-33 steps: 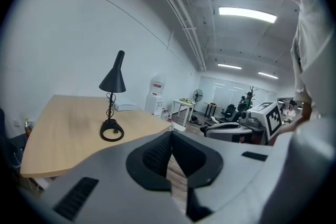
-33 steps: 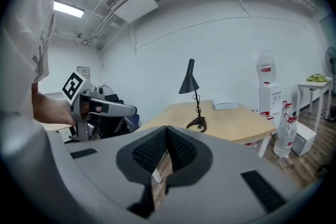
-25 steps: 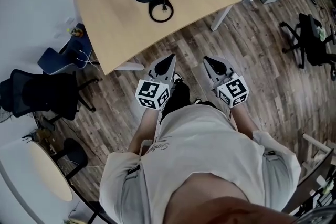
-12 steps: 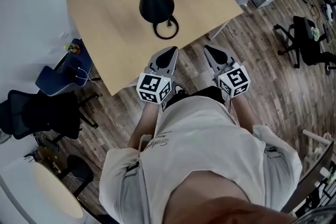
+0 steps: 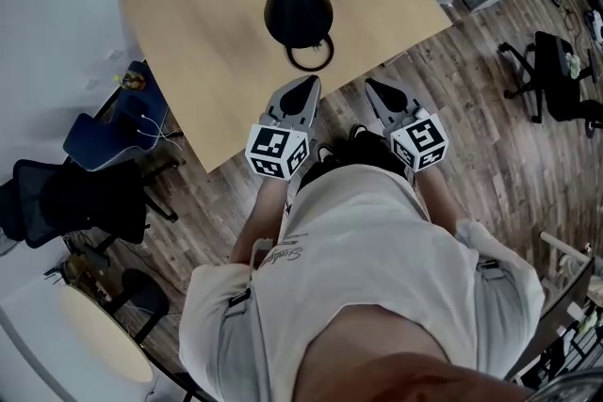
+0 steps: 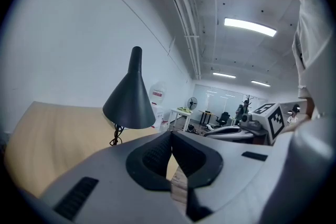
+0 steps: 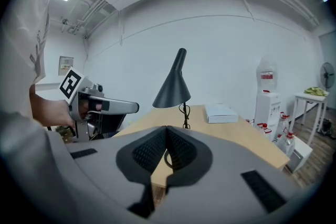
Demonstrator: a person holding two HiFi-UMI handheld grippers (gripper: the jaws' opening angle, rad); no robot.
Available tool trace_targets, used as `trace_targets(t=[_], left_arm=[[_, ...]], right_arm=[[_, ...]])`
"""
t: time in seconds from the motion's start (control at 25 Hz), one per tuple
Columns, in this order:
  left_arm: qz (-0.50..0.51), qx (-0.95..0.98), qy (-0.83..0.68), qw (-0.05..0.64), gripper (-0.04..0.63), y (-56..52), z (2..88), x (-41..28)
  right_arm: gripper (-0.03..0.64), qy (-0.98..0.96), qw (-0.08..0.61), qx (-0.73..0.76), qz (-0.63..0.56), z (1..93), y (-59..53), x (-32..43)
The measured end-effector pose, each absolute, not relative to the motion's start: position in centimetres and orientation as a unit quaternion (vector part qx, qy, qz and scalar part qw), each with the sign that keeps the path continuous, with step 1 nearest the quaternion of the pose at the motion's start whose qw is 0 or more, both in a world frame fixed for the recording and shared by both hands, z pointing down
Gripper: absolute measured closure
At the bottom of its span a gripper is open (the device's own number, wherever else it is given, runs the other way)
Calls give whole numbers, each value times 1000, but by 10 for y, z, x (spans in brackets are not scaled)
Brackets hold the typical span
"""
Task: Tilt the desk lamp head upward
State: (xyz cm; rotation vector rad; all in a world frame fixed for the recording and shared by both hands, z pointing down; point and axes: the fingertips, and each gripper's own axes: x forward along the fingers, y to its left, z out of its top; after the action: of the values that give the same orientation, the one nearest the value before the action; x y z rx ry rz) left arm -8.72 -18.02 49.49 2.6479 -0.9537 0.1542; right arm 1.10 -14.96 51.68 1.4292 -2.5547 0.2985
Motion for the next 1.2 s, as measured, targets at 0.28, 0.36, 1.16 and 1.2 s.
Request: trace_targets(t=[0.28,0.36,1.16,1.2], left_arm=[[74,917,-356,167,581,-193,504,-86],[83,911,-368,170,581,-200,509,-87],[114,848,-476,202,581,-259,548,-64],[113,844,-483,204,581,-261,551,-64]], right_arm=[[621,-876,97,460,110,528,-178,14],[621,-881,101,448,115,532,-189,15],[621,-918,262,256,154,670,-297,16],[621,-915,278,246,156,685,-301,15]])
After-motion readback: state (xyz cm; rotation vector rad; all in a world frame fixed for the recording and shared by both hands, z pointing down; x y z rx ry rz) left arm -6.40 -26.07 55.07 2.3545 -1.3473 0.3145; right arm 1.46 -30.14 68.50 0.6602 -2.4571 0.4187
